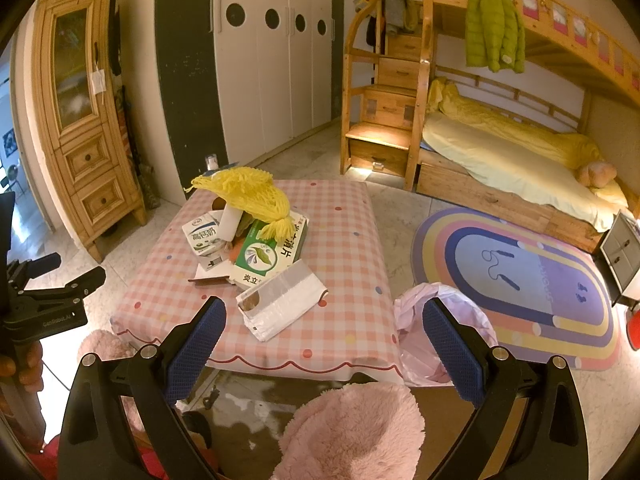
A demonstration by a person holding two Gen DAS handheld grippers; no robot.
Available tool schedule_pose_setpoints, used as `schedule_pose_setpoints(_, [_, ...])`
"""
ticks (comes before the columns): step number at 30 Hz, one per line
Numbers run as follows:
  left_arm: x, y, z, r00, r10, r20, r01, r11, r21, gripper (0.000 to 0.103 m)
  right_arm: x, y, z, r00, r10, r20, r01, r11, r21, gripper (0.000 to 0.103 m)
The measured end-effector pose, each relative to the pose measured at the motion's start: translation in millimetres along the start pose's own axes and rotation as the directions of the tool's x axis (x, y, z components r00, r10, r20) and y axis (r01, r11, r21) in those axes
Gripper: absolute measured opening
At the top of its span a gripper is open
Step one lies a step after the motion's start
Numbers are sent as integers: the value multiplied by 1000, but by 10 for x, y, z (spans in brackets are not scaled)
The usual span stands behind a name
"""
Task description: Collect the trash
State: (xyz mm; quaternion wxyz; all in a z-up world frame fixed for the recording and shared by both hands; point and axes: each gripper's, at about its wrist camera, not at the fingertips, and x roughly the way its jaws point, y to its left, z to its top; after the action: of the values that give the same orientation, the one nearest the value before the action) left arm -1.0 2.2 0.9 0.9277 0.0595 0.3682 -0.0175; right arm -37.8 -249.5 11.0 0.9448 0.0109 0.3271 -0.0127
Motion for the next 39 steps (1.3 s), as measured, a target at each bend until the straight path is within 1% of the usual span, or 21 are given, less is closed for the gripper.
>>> schedule_pose_setpoints(39, [19,-26,1,1000,0,-3,0,1000,5,96,-5,8,-5,1000,0,0,0,1000,-1,98])
